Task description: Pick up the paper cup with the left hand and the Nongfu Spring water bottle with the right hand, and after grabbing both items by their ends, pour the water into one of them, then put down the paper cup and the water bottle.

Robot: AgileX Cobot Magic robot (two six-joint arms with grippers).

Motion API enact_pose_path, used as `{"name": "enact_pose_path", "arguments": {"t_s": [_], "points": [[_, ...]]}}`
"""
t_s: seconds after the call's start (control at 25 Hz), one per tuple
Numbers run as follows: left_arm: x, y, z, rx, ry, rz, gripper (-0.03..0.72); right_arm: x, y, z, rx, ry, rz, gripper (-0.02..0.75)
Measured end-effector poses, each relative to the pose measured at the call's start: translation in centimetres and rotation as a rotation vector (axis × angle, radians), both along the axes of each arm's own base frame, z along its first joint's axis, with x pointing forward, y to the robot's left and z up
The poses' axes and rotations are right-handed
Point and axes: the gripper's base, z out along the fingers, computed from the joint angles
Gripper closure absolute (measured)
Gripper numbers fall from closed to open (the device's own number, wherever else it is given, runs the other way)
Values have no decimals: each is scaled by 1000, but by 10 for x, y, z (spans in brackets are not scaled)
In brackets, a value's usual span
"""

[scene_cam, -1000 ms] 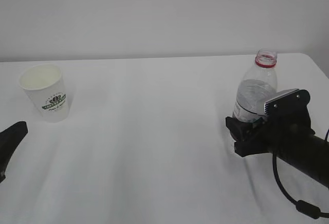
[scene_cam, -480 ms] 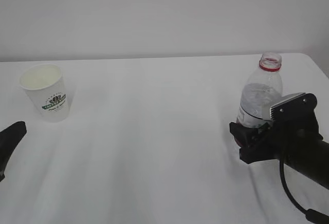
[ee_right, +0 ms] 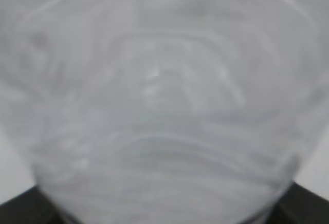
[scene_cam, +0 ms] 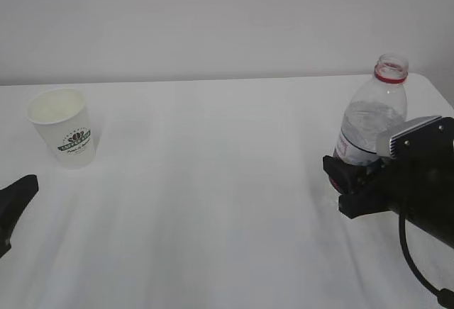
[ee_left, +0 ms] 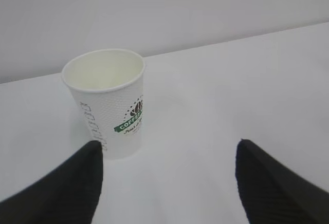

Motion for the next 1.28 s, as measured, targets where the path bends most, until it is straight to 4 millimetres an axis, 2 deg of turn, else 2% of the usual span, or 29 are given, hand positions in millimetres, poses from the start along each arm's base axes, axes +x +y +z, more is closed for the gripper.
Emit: {"name": "enact_pose_path", "arguments": {"t_s": [0.36, 0.8, 1.0, 1.28], "points": [[7, 0, -14, 10, 31, 28, 111, -3, 0, 6, 2, -20, 12, 239], [15, 3, -52, 74, 228, 89, 111, -6, 0, 7, 1, -20, 18, 239], [16, 6, -54, 68, 245, 114, 111, -6, 0, 7, 1, -20, 18, 239], [28, 31, -52, -32, 238, 246, 111, -6, 0, 7, 0, -21, 20, 239]]}}
